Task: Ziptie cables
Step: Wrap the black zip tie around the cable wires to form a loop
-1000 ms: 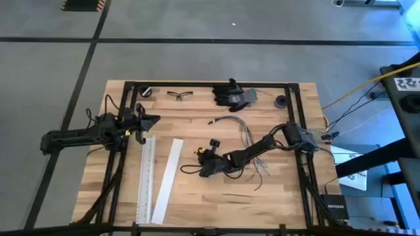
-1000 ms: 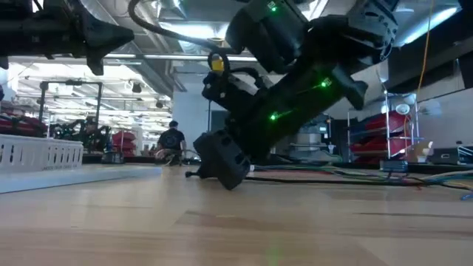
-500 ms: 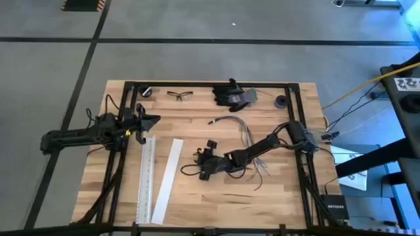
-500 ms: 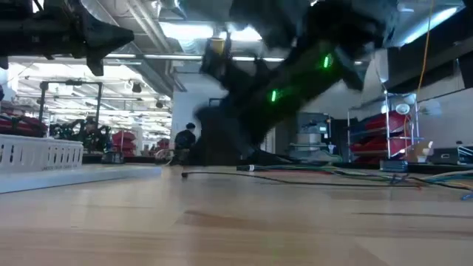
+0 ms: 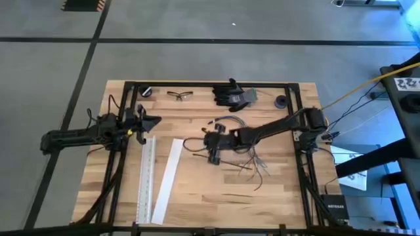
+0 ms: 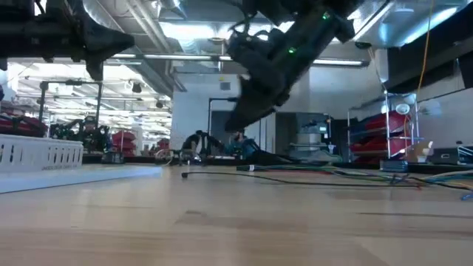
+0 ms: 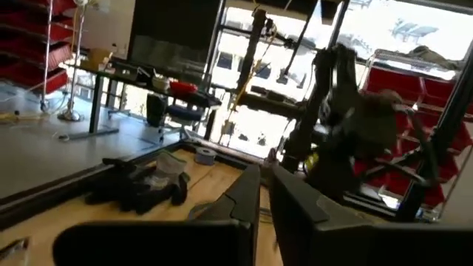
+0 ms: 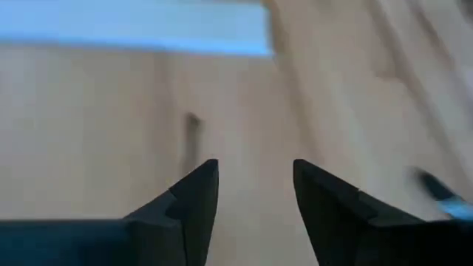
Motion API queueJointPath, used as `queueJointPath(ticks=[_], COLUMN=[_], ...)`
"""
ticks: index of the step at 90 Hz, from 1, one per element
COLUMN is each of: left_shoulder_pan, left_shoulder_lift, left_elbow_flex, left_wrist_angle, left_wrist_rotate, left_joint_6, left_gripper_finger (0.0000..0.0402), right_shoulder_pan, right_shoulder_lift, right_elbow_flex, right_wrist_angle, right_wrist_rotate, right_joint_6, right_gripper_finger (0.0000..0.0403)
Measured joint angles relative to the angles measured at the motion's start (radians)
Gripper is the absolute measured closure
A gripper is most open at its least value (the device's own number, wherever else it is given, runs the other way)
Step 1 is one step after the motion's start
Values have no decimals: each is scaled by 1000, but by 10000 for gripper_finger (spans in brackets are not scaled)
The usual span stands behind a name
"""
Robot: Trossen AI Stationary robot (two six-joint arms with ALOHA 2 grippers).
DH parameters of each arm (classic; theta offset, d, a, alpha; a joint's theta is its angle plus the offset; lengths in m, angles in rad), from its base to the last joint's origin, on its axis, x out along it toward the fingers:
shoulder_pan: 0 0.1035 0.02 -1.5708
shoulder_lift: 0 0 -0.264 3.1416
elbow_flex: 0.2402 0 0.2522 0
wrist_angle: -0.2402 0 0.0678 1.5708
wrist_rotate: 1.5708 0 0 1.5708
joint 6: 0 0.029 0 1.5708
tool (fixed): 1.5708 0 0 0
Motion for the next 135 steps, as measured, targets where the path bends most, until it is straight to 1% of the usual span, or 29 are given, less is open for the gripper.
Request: queueJointPath(ticks=[7,15,23,31,47,56,66,74,81,88,94,100,112,125,135], left_shoulder_pan=[0,0,-5,-20,-58,-62,-70,-91,-110,-128,-143,-153,-162,-162,-162], left_shoulder_lift=[5,28,69,133,323,455,622,756,864,959,1034,1096,1194,1254,1281], left_elbow_flex=[0,0,0,0,1,47,131,212,290,358,407,437,462,465,465], left_wrist_angle=[-11,-20,-7,52,284,297,295,295,288,240,192,156,147,147,146], left_wrist_rotate=[1,2,17,20,19,16,12,12,12,12,12,13,13,13,13], left_joint_6=[-86,-178,-201,-205,-180,-179,-174,-129,-93,-57,-20,8,29,24,21], left_gripper_finger=[386,385,372,345,271,232,202,191,188,188,188,188,188,188,188], right_shoulder_pan=[-28,-52,-69,-84,-83,-84,-111,-151,-189,-229,-258,-278,-295,-335,-384], right_shoulder_lift=[-53,-112,-178,-244,-361,-407,-435,-440,-441,-442,-442,-437,-412,-340,-265], right_elbow_flex=[-20,-91,-179,-273,-435,-487,-516,-519,-520,-520,-520,-520,-520,-519,-518], right_wrist_angle=[-65,-72,-54,-31,44,58,84,91,90,98,100,126,211,310,341], right_wrist_rotate=[-2,-18,-12,20,43,43,39,31,-3,-59,-92,-99,-100,-98,-101], right_joint_6=[-12,2,24,73,143,162,160,106,65,38,34,28,-15,-81,-150], right_gripper_finger=[240,239,239,239,237,218,178,140,111,93,87,85,95,118,136])
